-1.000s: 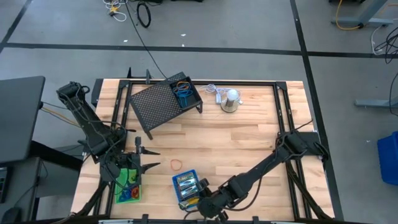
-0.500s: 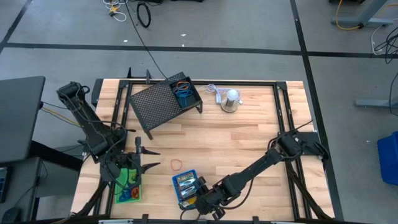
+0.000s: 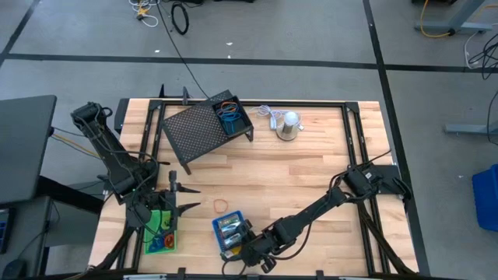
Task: Pick & Place Office Desk Supplies
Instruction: Put the blue bin with crayon boxes on the shelf
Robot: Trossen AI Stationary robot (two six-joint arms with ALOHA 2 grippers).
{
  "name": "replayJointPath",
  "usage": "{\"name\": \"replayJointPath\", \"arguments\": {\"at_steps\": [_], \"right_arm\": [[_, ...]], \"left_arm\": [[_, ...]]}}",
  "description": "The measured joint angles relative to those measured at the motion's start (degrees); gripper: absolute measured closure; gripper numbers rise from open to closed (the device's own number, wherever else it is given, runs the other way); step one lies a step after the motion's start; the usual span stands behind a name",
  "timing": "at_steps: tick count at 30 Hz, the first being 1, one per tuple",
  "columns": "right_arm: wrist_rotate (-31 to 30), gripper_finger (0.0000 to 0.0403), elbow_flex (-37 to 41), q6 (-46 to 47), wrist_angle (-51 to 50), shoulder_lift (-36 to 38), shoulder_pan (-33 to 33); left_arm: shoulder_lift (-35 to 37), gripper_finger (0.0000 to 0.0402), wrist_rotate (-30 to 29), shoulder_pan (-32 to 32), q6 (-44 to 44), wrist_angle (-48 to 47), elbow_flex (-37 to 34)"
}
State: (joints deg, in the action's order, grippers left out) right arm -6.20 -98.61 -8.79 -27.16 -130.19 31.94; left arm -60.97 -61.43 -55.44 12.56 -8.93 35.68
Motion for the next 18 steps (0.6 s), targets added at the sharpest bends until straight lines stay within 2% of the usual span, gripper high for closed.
{"name": "replayJointPath", "arguments": {"at_steps": [6,12,18], "right_arm": [[-0.64,0.0383,0.07,-0.4,-1.71,-0.02,-0.07],[-3.84,0.0396,0.13,-0.79,-1.98,-0.08,0.87],[-12.85,0.0399,0.54,-0.13,-4.63,1.41,2.29]], "left_arm": [[0.0,0.0228,-0.16,0.0,-0.02,-0.08,0.0],[0.0,0.0228,-0.19,0.0,-0.13,-0.09,0.0],[0.0,0.0228,-0.36,0.0,-0.13,-0.09,0.0]]}}
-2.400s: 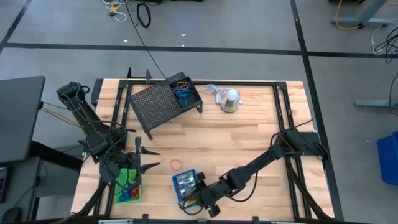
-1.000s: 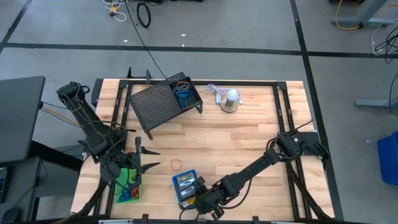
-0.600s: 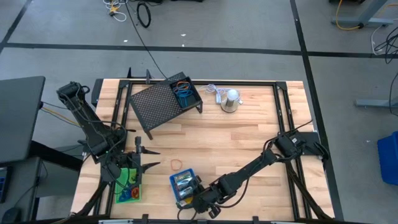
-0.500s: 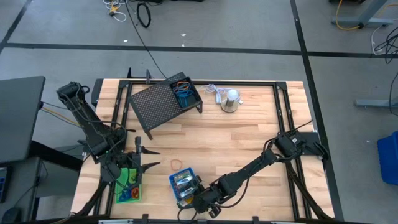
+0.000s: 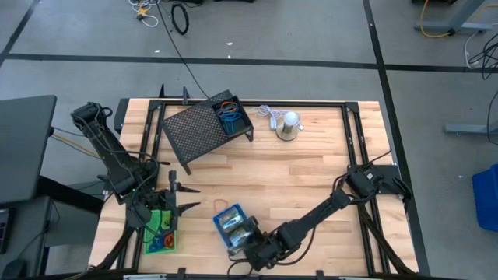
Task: Pick & Place Office Desk Supplies
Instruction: Put the blue bin with crayon boxes on the shelf
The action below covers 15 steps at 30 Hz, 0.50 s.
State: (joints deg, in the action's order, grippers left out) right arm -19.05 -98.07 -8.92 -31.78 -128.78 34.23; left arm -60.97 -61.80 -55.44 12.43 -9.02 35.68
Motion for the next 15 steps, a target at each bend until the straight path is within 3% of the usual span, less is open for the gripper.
{"name": "replayJointPath", "arguments": {"at_steps": [10,15], "right_arm": [[-16.77,0.0399,-1.11,2.98,-2.35,0.73,-0.37],[-18.65,0.0399,-1.17,3.1,-2.38,0.78,-1.38]], "left_arm": [[0.0,0.0228,-1.16,-0.07,-0.37,0.01,0.0],[0.0,0.0228,-1.26,-0.07,-0.37,0.09,0.0]]}}
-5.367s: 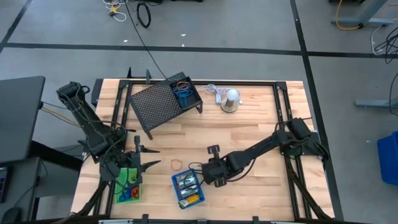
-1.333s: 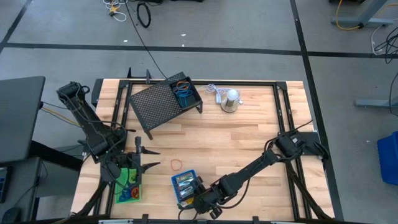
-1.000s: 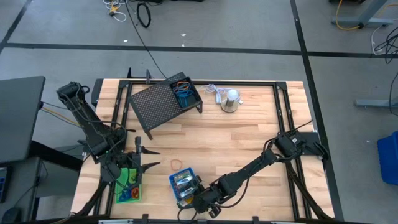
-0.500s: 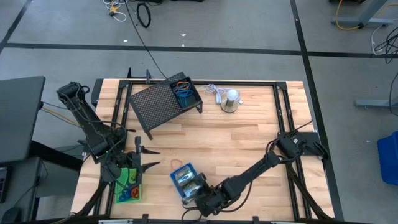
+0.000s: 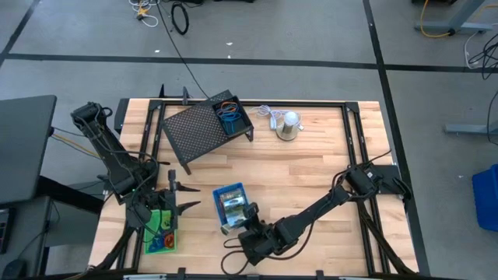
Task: Pick & Place Office Desk Supplies
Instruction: Put the blue bin with crayon boxes on the shelf
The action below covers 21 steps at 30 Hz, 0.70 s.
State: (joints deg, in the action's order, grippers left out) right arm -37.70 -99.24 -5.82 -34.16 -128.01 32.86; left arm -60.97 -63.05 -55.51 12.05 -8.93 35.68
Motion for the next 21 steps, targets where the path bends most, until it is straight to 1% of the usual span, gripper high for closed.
{"name": "replayJointPath", "arguments": {"at_steps": [7,11,15,17,21], "right_arm": [[-6.03,0.0399,-0.07,-3.49,-1.85,0.16,-0.89],[-4.58,0.0399,-0.11,-5.24,-4.0,0.17,-1.9],[-0.72,0.0399,-2.67,-6.25,-8.69,0.2,-3.31],[-0.59,0.0399,-4.04,-7.81,-9.6,0.22,-3.72],[-0.63,0.0399,-8.08,-12.05,-12.63,0.24,-4.76]], "left_arm": [[0.0,0.0228,-1.83,-0.02,0.11,0.09,0.0],[-0.02,0.0228,-2.07,-0.02,0.74,0.48,0.0],[0.2,0.0228,-2.64,-0.89,0.67,1.18,0.29],[0.28,0.0228,-4.48,-2.1,0.01,1.17,1.14],[0.31,0.0228,-10.13,-5.79,-2.88,1.18,3.21]]}}
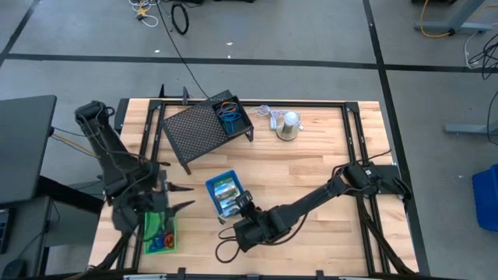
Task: Pick & Place Office Desk Supplies
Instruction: Put the blue bin with crayon boxes on the shelf
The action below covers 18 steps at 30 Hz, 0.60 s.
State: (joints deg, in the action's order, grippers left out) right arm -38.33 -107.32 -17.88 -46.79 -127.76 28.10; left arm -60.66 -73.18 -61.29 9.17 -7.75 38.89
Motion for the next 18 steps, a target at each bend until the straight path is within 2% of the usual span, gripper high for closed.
{"name": "replayJointPath", "arguments": {"at_steps": [4,9,18], "right_arm": [[2.3,0.0399,-4.36,-3.92,-3.17,0.0,-1.81],[6.6,0.0399,-8.54,-9.26,-3.53,0.02,-5.68],[8.38,0.0399,-12.41,-18.31,-2.9,0.02,-13.94]], "left_arm": [[0.1,0.0228,-4.27,-3.96,-2.12,-0.18,2.28],[0.42,0.0228,-4.85,-7.68,-1.81,-0.39,2.95],[0.39,0.0228,-7.45,-12.36,-0.13,-0.66,2.95]]}}
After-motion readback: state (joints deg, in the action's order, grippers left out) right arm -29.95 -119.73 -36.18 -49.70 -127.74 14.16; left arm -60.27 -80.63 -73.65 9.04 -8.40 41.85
